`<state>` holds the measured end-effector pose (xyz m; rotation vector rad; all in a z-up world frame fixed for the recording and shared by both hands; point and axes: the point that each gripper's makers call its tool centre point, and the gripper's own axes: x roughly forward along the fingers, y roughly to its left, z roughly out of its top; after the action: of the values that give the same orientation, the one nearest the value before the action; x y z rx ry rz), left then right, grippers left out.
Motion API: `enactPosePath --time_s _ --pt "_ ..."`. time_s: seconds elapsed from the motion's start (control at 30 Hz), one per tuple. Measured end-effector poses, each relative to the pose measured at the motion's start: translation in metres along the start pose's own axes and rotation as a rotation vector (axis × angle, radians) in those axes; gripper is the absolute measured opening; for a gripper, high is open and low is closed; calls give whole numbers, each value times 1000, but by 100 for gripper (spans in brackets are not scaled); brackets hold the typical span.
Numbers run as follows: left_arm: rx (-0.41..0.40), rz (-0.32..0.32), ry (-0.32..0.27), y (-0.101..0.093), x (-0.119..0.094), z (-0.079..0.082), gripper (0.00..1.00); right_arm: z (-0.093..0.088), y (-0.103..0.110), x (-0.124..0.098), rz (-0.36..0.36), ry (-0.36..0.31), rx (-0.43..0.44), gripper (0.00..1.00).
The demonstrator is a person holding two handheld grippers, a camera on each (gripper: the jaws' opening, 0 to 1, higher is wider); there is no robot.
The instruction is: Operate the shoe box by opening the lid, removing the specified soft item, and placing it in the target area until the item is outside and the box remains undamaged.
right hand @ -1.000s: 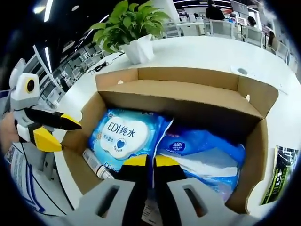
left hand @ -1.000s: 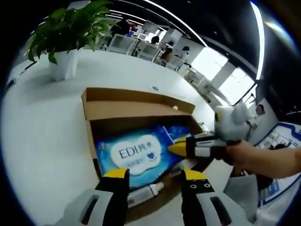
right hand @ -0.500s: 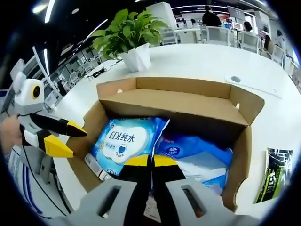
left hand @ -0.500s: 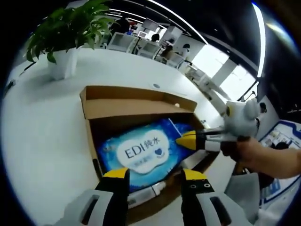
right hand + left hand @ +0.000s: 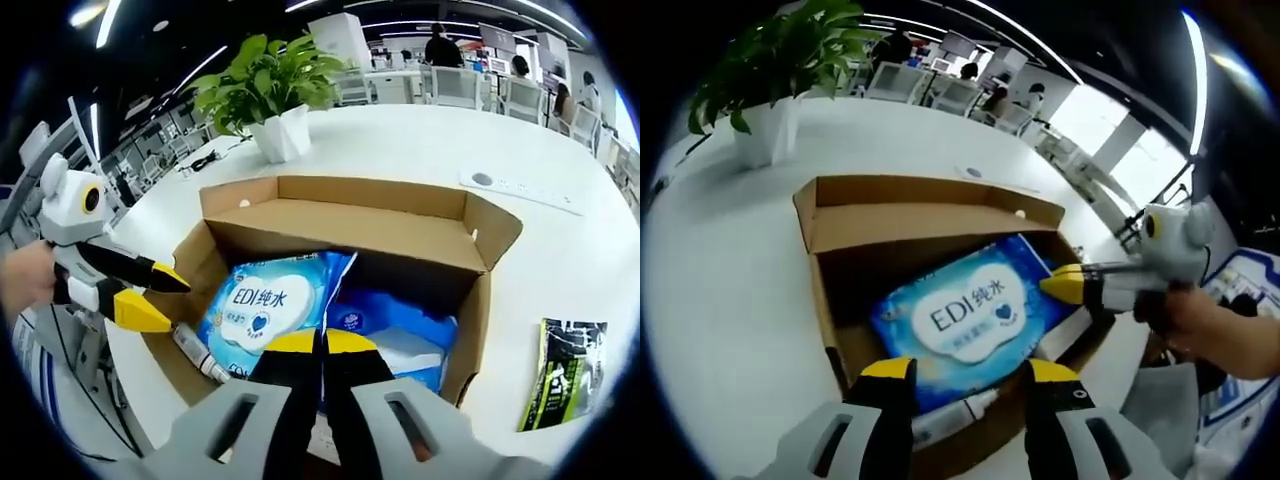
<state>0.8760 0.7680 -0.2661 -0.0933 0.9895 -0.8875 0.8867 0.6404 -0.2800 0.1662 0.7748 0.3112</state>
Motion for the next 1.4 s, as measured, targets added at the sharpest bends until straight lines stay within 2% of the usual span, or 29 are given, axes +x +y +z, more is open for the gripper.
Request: enactPosePath --time_s 0.37,0.6,1.07,1.17,1.4 --pt "2 12 26 5 18 0 42 -2 -10 -15 -14 -26 18 0" --pt "-12 9 43 6 26 0 36 -7 -19 -21 -14 -41 38 0" --pt "-43 46 60 17 43 2 29 -11 -22 -22 -13 -44 54 0" --pt "-44 62 71 21 47 2 23 -11 -23 -21 -14 -45 57 0" --pt "-41 85 99 21 51 -1 19 -13 -25 -19 -12 -46 65 0"
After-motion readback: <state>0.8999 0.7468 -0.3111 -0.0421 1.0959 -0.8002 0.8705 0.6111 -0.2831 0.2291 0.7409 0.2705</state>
